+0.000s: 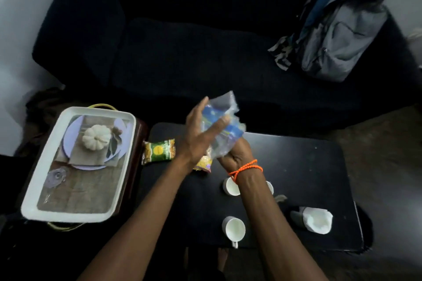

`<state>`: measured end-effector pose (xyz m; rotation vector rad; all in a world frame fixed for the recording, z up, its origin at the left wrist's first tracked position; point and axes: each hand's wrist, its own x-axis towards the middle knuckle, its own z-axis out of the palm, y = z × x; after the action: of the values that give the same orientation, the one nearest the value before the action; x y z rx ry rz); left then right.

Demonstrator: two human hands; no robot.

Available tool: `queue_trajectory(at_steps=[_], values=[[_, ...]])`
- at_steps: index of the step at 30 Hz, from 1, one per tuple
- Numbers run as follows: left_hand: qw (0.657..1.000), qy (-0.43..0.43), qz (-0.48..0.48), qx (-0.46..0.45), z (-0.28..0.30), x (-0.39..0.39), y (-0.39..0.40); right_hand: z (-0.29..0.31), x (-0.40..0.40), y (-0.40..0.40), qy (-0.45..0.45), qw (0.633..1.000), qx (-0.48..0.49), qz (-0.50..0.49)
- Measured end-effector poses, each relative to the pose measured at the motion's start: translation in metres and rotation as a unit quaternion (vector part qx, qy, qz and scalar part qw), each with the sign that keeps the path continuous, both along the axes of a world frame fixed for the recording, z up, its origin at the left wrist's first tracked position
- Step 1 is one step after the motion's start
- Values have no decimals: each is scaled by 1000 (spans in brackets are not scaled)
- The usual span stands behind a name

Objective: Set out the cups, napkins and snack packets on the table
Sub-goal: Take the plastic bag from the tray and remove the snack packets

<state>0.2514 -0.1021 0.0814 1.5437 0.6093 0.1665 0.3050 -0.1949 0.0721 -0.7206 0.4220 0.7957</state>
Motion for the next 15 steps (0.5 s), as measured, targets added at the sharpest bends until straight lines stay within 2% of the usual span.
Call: queue_trajectory(at_steps=[1,2,3,5,6,7,9,11,12,14,15], values=[[1000,17,-8,-2,-6,7,-16,-2,-3,-5,-19,999,-24,14],[1000,21,-4,-2,-12,14,-26,-5,-2,-11,-63,994,-88,30],[1000,18,1,-14,-19,20,-33,-7,2,-20,-127,973,-186,57],[999,7,-7,-50,-32,32,-49,-8,15,-45,-247,885,-365,154],[999,6,-14,-48,-37,38,-59,-9,19,-60,-277,853,-397,195],[999,7,-13,-30,-41,46,-70,-8,20,-77,-285,849,-395,207],[1000,23,16,11,-49,67,-93,-5,21,-114,-284,864,-379,172],[992,80,68,76,-55,88,-116,-3,24,-158,-320,834,-435,110],[986,108,91,88,-56,97,-129,-2,28,-180,-330,831,-437,97],[987,118,81,75,-55,112,-165,0,38,-221,-320,873,-351,113],[992,105,35,54,-52,118,-189,0,43,-239,-324,882,-316,133]])
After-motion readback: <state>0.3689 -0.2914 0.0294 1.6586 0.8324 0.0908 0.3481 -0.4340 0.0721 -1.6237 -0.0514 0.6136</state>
